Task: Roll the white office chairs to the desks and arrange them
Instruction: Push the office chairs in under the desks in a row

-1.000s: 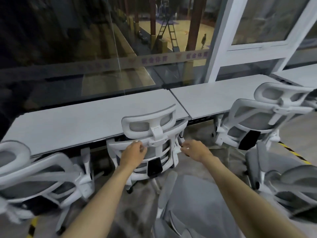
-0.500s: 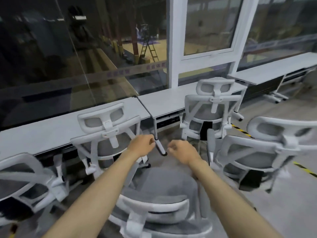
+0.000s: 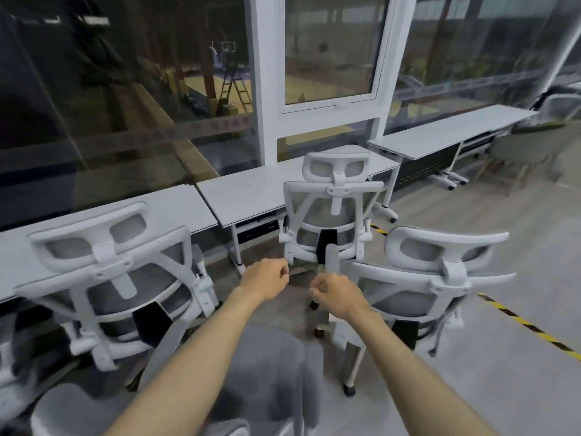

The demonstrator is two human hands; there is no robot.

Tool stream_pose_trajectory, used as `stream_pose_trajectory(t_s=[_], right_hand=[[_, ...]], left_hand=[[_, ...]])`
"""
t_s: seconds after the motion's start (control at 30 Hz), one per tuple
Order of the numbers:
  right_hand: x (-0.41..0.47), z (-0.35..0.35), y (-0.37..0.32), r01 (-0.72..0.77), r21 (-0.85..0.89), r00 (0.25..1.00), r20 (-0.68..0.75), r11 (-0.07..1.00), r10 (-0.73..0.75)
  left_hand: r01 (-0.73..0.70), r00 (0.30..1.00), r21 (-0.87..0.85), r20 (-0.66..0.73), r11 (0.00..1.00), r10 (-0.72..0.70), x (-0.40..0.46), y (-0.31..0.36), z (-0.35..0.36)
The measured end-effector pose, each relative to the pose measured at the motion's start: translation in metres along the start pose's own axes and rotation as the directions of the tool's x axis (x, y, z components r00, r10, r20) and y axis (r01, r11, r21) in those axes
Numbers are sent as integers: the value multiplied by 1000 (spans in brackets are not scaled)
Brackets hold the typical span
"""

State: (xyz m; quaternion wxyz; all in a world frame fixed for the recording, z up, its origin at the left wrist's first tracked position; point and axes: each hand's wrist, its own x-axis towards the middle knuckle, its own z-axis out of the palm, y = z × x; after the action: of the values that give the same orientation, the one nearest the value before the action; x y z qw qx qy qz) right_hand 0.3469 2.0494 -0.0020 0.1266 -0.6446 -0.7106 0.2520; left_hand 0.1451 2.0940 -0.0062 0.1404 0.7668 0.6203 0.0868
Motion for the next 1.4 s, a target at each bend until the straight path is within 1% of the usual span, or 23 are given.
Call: stream_pose_trajectory(t_s=[0.17,0.33,0.47,0.53,0.63,0.7,0.8,0.9,1.0,1.13,1.3,1.4], right_hand=[[45,-22,30,-44,-51,999,28,998,45],[94,-56,47,-17,-76,1000,4,997,17],[136,-74,67,25,-60,998,-63,998,-29],[160,-85,78,49,-58,997,-53,997,-52],[200,-102,95,91,-75,994,-51,993,-94],[229,-114,111,94,-44,994,-51,995,-96],[267,-138,134,106,1,994,-17,994,-106],[298,-166,150,121,-11,993,18,993,-121],[329,-180,171,93,45,994,47,995,-95],[370,-184,197,43,48,995,85,998,-47],[425,-166,214,-42,95,996,88,995,34],[460,-149,219,-91,94,995,51,991,86]], left_hand=[[34,999,-60,36,998,-31,55,9,20],[49,999,-121,25,991,-46,108,18,28],[72,997,-150,-1,986,-73,150,32,42],[97,995,-159,11,982,-96,170,38,51],[108,994,-146,32,983,-104,201,47,59],[105,994,-131,19,986,-103,222,57,61],[163,986,-121,-8,979,-165,253,78,48],[210,977,-90,-7,974,-212,283,91,36],[234,972,-98,-8,967,-236,308,95,28],[233,972,-55,-26,971,-235,339,89,26],[224,975,-9,-8,975,-224,391,61,37],[189,981,35,23,981,-190,433,35,46]])
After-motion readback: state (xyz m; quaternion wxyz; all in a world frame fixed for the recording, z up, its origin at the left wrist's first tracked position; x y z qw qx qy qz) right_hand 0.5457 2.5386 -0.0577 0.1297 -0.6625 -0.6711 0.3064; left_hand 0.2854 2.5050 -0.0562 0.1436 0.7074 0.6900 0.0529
